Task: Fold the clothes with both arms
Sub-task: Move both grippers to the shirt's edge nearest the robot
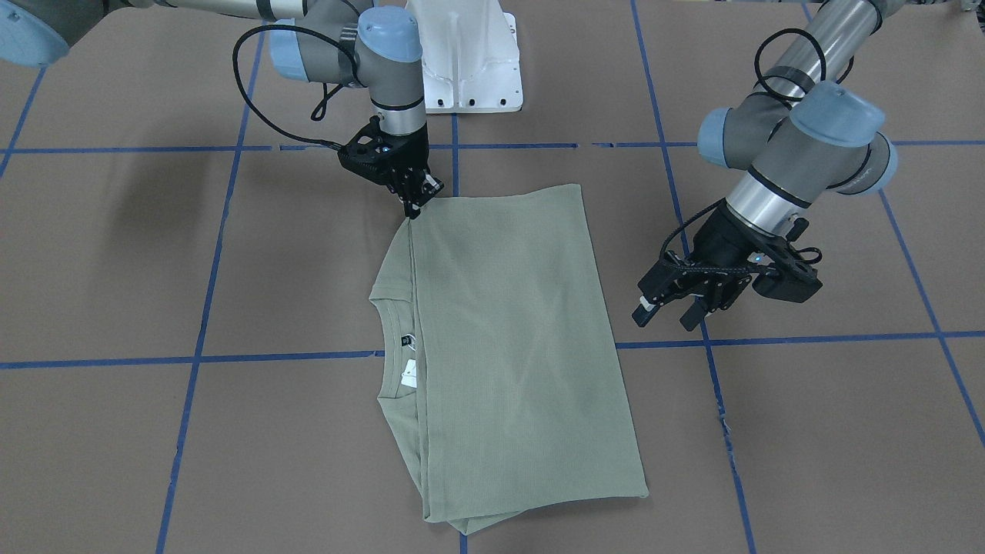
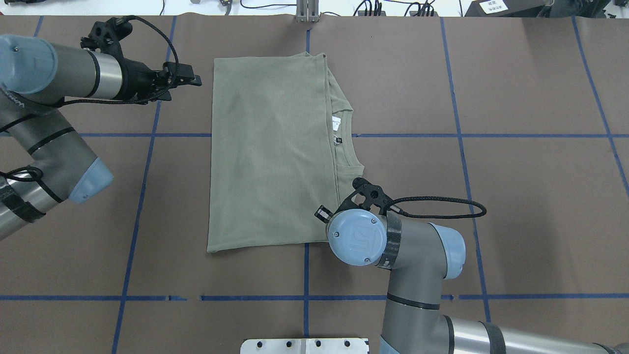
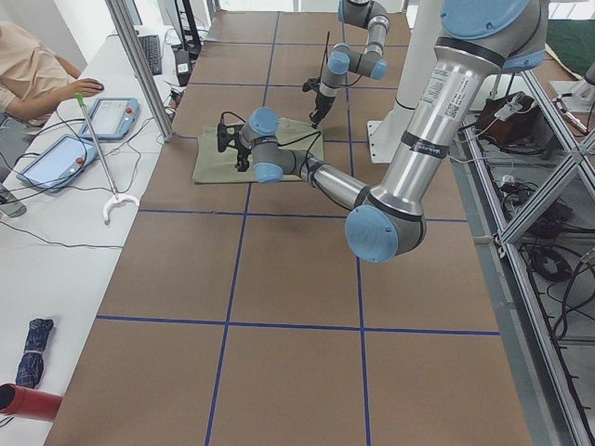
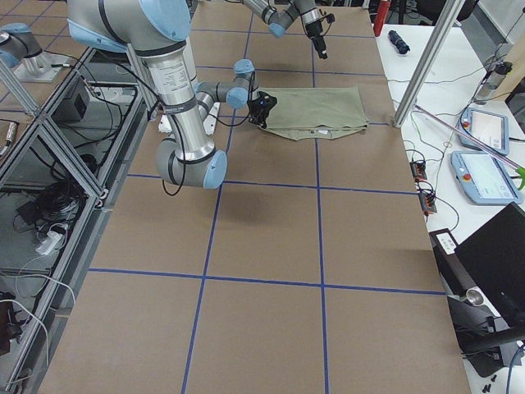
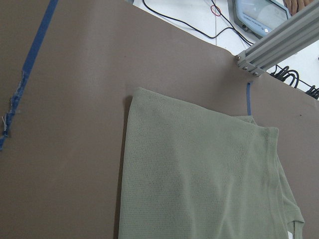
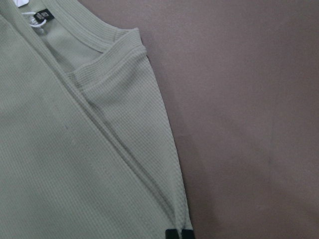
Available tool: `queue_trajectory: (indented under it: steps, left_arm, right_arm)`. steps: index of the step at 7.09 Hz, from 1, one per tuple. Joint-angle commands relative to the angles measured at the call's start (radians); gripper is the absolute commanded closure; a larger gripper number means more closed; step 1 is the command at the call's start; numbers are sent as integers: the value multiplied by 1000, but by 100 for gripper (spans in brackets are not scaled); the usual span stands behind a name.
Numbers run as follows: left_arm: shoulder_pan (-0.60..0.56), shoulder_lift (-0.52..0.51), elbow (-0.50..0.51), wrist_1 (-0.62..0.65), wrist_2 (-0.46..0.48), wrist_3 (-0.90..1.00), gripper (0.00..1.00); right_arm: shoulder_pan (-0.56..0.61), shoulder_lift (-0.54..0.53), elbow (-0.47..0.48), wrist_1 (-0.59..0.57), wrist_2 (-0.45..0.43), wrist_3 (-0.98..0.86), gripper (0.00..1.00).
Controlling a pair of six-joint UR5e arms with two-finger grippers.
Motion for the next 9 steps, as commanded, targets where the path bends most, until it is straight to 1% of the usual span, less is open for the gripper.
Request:
queue_trajectory:
  steps: [1, 2, 3, 4, 5, 6, 7, 8, 9]
  left_arm:
    - [1, 0, -22, -9, -12, -28, 4]
    - [4, -3, -34, -14, -132, -43, 5]
    - [48, 12, -112, -14, -147, -209, 0]
    - [125, 58, -193, -11, -105, -260, 0]
    - [168, 107, -226, 2, -91, -325, 0]
    - [211, 112, -226, 2, -83, -336, 1]
    - [262, 113, -226, 41, 8, -351, 1]
    - [338, 113, -235, 136, 125, -367, 2]
    - [395, 115, -267, 187, 168, -397, 2]
  right_arm:
    - [3, -4, 34, -2, 6, -3, 100]
    - [3, -20, 61, -5, 6, 0, 100]
    - [-3, -47, 89, -5, 5, 8, 100]
    - [-14, -73, 132, -12, 3, 18, 100]
    - [-26, -99, 159, -14, 0, 38, 100]
    - [-37, -107, 166, -15, -3, 52, 100]
    - [-52, -109, 176, -15, -11, 75, 100]
    - [-72, -121, 178, -15, -32, 90, 100]
    - [-80, -123, 180, -15, -43, 92, 100]
